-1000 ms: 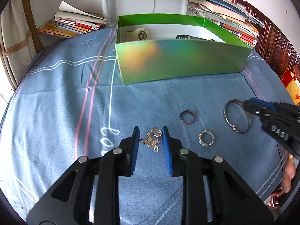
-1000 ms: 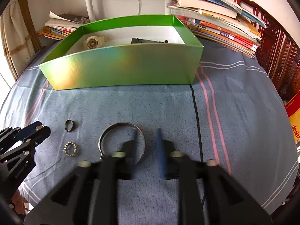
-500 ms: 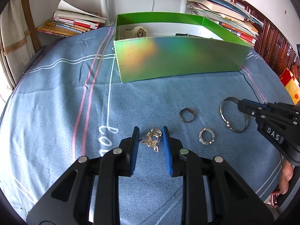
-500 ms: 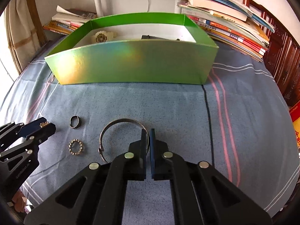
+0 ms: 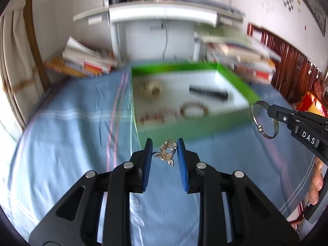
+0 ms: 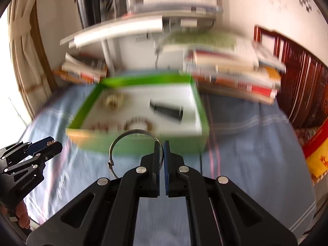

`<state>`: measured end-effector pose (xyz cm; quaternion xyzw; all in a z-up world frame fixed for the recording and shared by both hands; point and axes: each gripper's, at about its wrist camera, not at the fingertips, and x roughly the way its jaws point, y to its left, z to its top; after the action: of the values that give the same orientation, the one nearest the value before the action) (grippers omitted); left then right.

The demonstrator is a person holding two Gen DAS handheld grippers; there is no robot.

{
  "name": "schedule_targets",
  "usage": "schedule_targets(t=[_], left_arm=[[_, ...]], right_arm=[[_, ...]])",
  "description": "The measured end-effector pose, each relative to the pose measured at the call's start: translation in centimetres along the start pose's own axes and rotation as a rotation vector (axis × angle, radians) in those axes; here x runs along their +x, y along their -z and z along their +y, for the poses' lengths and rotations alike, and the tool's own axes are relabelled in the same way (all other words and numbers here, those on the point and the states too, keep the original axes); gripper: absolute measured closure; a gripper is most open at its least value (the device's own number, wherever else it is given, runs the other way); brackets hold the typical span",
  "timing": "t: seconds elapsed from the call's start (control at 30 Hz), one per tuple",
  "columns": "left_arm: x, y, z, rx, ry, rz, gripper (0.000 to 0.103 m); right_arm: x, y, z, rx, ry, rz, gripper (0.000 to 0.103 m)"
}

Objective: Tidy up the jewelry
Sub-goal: 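Lift the bangle and charm with both tools toward the green box, then open both tools over the green box to drop bangle and charm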

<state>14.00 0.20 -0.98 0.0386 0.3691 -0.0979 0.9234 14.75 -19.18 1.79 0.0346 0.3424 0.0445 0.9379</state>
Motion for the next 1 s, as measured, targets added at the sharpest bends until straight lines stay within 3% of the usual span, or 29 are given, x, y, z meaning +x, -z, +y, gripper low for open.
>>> schedule_targets(t=[0.1, 0.3, 0.5, 0.53, 0.57, 0.6, 0.7, 0.8, 1.0], left_arm=[[0.9, -3.1, 0.4, -0.003, 0.0, -0.02, 0.078], [8.1, -8.1, 0.8, -0.002, 0.014, 0.055, 0.078], [14.1, -8.7, 1.4, -0.01, -0.004, 0.16, 0.078], [14.6, -8.6, 1.5, -0.018, -0.005, 0.169, 0.075], [15.2, -8.6, 1.8, -0.036, -0.002, 0.18, 0.063], [15.5, -8.5, 2.0, -0.057, 0.003, 0.179, 0.057], [14.9, -8.4, 1.8, -0.057, 0.005, 0.169, 0.057], [12.1, -8.0, 1.1, -0.04, 0.001, 0.119, 0.051], [5.2, -3.6, -0.8, 0.042, -0.036, 0.038, 0.043]], right_arm=[[2.1, -2.5, -0.1, -0.004, 0.02, -0.002, 0.099], [9.9, -3.8, -0.9, 0.013, 0.044, 0.139, 0.099], [13.6, -2.7, -1.0, 0.018, 0.03, 0.224, 0.097], [13.6, -2.6, -1.1, 0.028, 0.025, 0.224, 0.094], [13.3, -2.5, -1.3, 0.047, 0.014, 0.214, 0.092], [13.0, -2.5, -1.4, 0.056, 0.01, 0.206, 0.091], [10.0, -2.7, -1.7, 0.072, 0.0, 0.155, 0.09], [6.2, -1.4, -1.6, 0.085, -0.029, 0.115, 0.077], [2.5, 5.7, 1.5, -0.011, -0.152, 0.21, 0.06]])
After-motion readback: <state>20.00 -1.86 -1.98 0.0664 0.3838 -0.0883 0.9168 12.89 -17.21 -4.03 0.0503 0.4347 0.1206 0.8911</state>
